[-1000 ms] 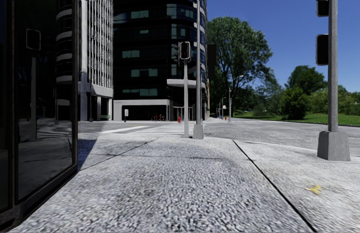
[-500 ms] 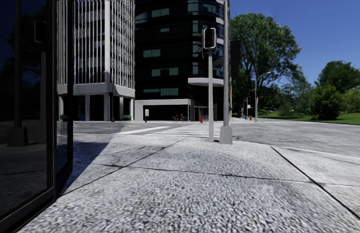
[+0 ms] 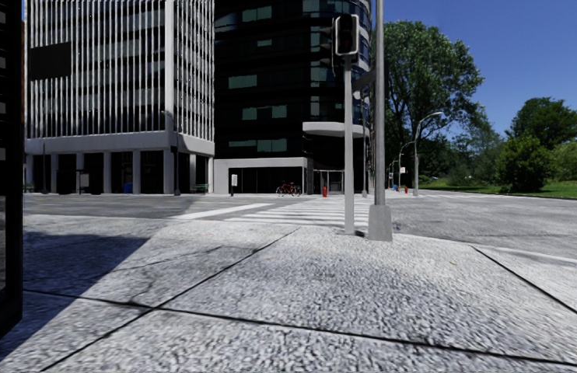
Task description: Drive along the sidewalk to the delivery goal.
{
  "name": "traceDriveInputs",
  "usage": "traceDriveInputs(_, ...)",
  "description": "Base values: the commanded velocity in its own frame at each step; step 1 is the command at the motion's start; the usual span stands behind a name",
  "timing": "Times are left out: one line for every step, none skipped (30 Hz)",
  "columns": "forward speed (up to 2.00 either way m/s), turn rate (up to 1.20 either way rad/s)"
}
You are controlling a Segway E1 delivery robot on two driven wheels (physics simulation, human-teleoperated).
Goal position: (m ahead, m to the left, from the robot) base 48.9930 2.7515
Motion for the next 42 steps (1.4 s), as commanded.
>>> traceDriveInputs(2.0, 0.0)
traceDriveInputs(2.0, 0.0)
traceDriveInputs(2.0, 0.0)
traceDriveInputs(2.0, 0.0)
traceDriveInputs(2.0, 0.0)
traceDriveInputs(2.0, 0.0)
traceDriveInputs(2.0, 0.0)
traceDriveInputs(2.0, 0.0)
traceDriveInputs(2.0, 0.0)
traceDriveInputs(2.0, 0.0)
traceDriveInputs(2.0, 0.0)
traceDriveInputs(2.0, 0.0)
traceDriveInputs(2.0, 0.0)
traceDriveInputs(2.0, 0.0)
traceDriveInputs(2.0, 0.0)
traceDriveInputs(2.0, 0.0)
traceDriveInputs(2.0, 0.0)
traceDriveInputs(2.0, 0.0)
traceDriveInputs(2.0, 0.0)
traceDriveInputs(2.0, 0.0)
traceDriveInputs(2.0, 0.0)
traceDriveInputs(2.0, 0.0)
traceDriveInputs(2.0, 0.0)
traceDriveInputs(2.0, 0.0)
traceDriveInputs(2.0, 0.0)
traceDriveInputs(2.0, 0.0)
traceDriveInputs(2.0, 0.0)
traceDriveInputs(2.0, 0.0)
traceDriveInputs(2.0, 0.0)
traceDriveInputs(2.0, 0.0)
traceDriveInputs(2.0, 0.0)
traceDriveInputs(2.0, 0.0)
traceDriveInputs(2.0, 0.0)
traceDriveInputs(2.0, 0.0)
traceDriveInputs(2.0, 0.0)
traceDriveInputs(2.0, 0.0)
traceDriveInputs(2.0, 0.0)
traceDriveInputs(2.0, 0.0)
traceDriveInputs(2.0, 0.0)
traceDriveInputs(2.0, 0.0)
traceDriveInputs(2.0, 0.0)
traceDriveInputs(2.0, 0.0)
